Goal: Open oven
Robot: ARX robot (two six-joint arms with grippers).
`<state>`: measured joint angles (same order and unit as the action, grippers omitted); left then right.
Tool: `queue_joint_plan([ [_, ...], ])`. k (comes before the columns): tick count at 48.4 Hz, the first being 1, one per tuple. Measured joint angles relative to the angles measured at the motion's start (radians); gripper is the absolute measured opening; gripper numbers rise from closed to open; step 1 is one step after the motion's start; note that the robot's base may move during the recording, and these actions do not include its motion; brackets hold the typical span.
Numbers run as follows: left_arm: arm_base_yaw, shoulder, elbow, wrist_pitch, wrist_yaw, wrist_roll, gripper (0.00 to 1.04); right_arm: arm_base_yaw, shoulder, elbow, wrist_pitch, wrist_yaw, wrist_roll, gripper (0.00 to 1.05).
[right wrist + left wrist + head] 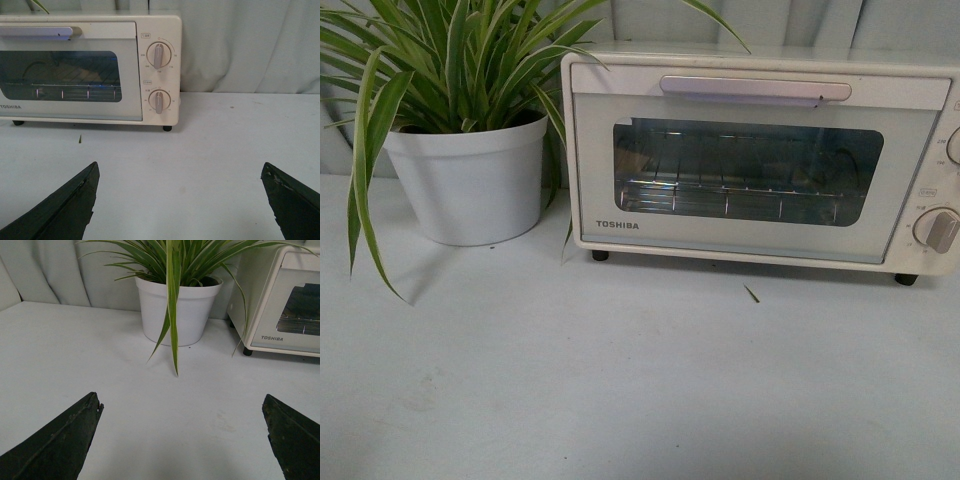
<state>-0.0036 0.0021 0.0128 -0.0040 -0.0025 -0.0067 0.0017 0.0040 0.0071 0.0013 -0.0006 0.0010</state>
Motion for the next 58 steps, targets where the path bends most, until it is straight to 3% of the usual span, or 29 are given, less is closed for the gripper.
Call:
queue_joint_plan([
  [32, -0.004, 0.003, 0.001, -0.005, -0.016, -0.007, 0.98, 0.000, 0.000, 0.000, 0.000, 0.000, 0.000, 0.95],
  [37, -0.054, 0.063, 0.029, -0.105, -0.154, -0.121, 0.98, 0.000, 0.000, 0.000, 0.000, 0.000, 0.000, 0.95],
  [43, -0.156, 0.240, 0.060, -0.081, -0.169, -0.372, 0.98, 0.000, 0.000, 0.000, 0.000, 0.000, 0.000, 0.95],
  [49, -0.250, 0.442, 0.107, 0.048, -0.150, -0.563, 0.98, 0.000, 0.000, 0.000, 0.000, 0.000, 0.000, 0.95],
  [58, -0.402, 0.905, 0.224, 0.372, -0.119, -0.830, 0.98, 0.000, 0.000, 0.000, 0.000, -0.001, 0.000, 0.95],
])
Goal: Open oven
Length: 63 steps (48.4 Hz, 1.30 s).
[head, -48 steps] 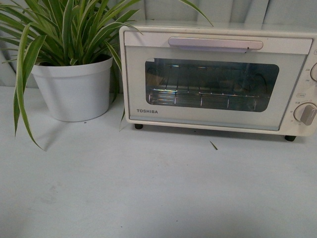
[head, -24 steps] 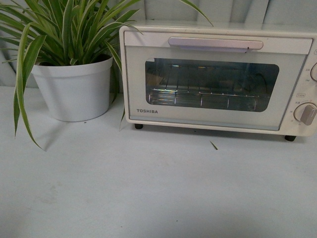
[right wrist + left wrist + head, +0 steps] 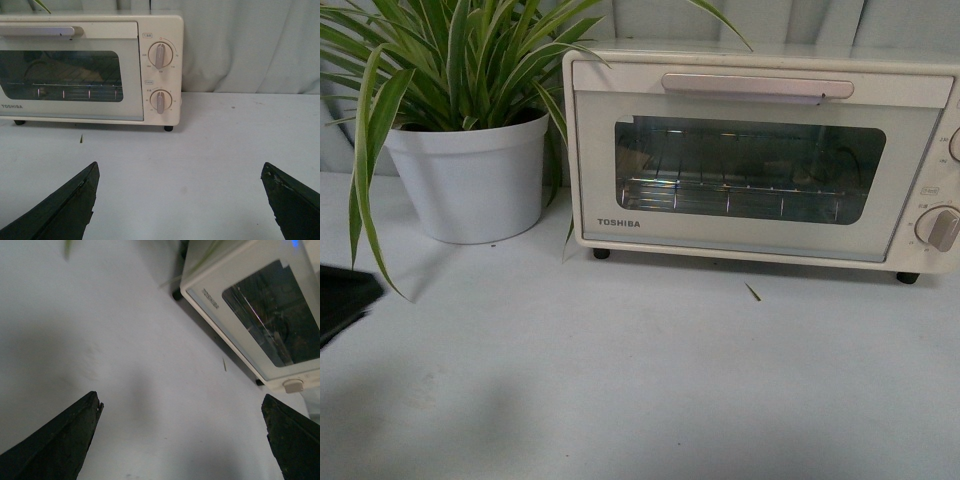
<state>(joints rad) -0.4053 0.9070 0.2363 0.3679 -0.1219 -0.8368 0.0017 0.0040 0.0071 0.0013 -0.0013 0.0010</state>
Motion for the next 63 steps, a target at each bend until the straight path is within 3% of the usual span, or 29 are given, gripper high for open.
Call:
queue_joint_plan([
  [8, -0.078, 0.342, 0.138, 0.144, 0.035, -0.097, 0.98, 0.000, 0.000, 0.000, 0.000, 0.000, 0.000, 0.95],
  [18, -0.135, 0.616, 0.327, 0.154, 0.038, -0.138, 0.98, 0.000, 0.000, 0.000, 0.000, 0.000, 0.000, 0.95],
  [59, -0.167, 0.915, 0.631, 0.116, 0.043, -0.276, 0.98, 0.000, 0.000, 0.000, 0.000, 0.000, 0.000, 0.95],
  [63, -0.161, 0.915, 0.624, 0.121, 0.048, -0.284, 0.98, -0.007, 0.028, -0.001, 0.110, -0.067, 0.012, 0.95],
])
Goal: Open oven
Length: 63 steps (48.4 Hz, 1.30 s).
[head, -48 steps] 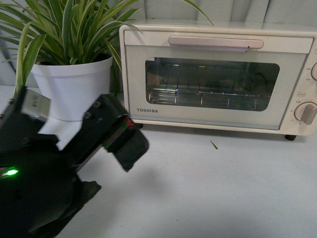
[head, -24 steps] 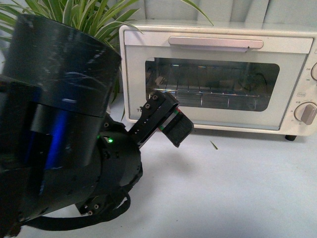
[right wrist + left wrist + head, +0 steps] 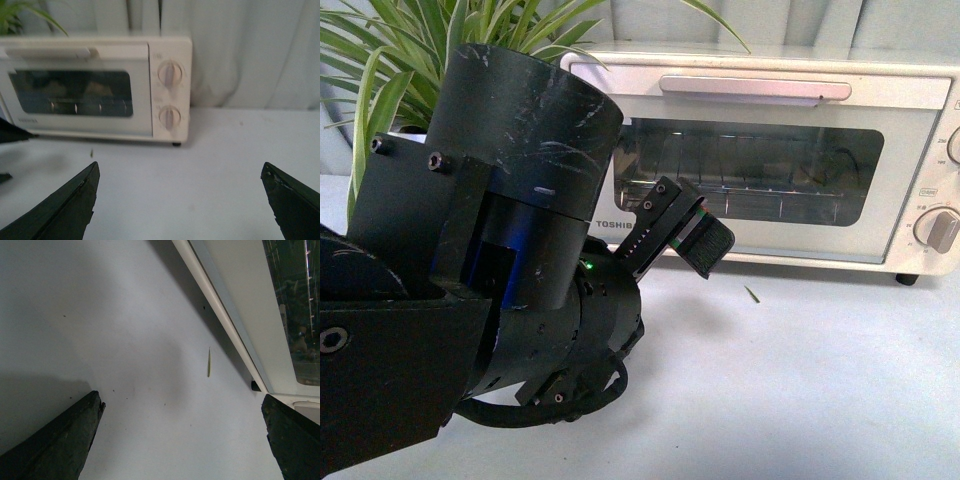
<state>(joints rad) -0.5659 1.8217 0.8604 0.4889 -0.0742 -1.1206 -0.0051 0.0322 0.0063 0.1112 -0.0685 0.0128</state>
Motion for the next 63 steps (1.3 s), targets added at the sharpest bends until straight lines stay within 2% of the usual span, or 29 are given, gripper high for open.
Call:
queue_joint_plan([
  [7, 0.017, -0.014, -0.027, 0.016, 0.007, -0.009, 0.98, 0.036, 0.281, 0.058, 0.201, 0.014, 0.014, 0.95],
  [15, 0.028, -0.023, -0.042, 0.023, 0.008, -0.011, 0.98, 0.085, 0.649, 0.268, 0.254, 0.053, 0.018, 0.95],
  [22, 0.029, -0.027, -0.047, 0.023, 0.010, -0.011, 0.98, 0.156, 0.951, 0.500, 0.212, 0.122, 0.043, 0.95],
  [33, 0.034, -0.034, -0.060, 0.032, 0.016, -0.011, 0.98, 0.239, 1.193, 0.773, 0.117, 0.202, 0.125, 0.95],
  [49, 0.054, -0.056, -0.088, 0.036, 0.026, -0.011, 0.98, 0.285, 1.345, 0.949, 0.037, 0.256, 0.233, 0.95],
  [63, 0.063, -0.067, -0.101, 0.039, 0.030, -0.011, 0.98, 0.290, 1.421, 1.001, 0.014, 0.289, 0.282, 0.95],
])
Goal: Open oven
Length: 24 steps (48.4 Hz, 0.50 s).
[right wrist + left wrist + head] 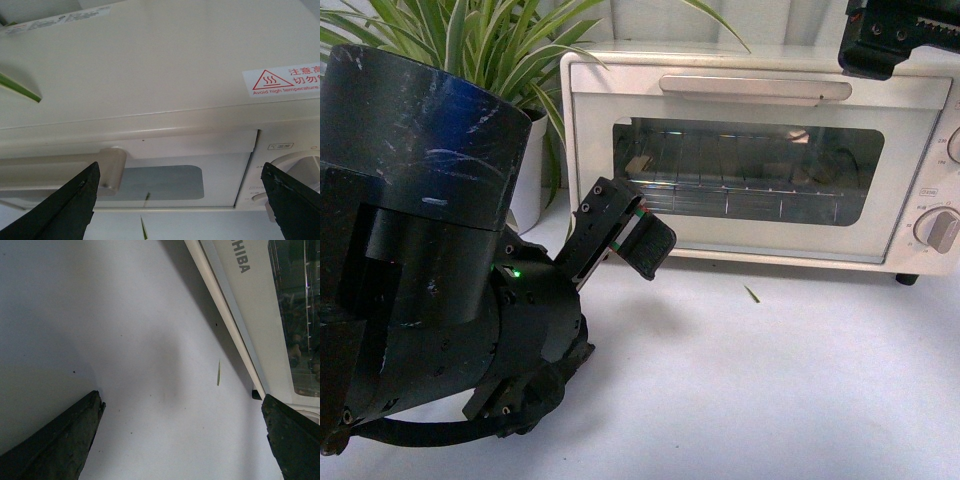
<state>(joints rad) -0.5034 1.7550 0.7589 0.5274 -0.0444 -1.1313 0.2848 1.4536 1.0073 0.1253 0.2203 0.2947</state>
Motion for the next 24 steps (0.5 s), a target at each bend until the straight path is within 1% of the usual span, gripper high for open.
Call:
queue_joint_plan([
  [15, 0.003, -0.002, -0.002, 0.001, 0.003, 0.000, 0.98, 0.007, 0.035, 0.027, -0.023, 0.031, 0.021, 0.95],
  [24, 0.003, -0.002, -0.002, 0.001, 0.003, 0.000, 0.98, 0.006, 0.047, 0.043, -0.042, 0.032, 0.021, 0.95],
])
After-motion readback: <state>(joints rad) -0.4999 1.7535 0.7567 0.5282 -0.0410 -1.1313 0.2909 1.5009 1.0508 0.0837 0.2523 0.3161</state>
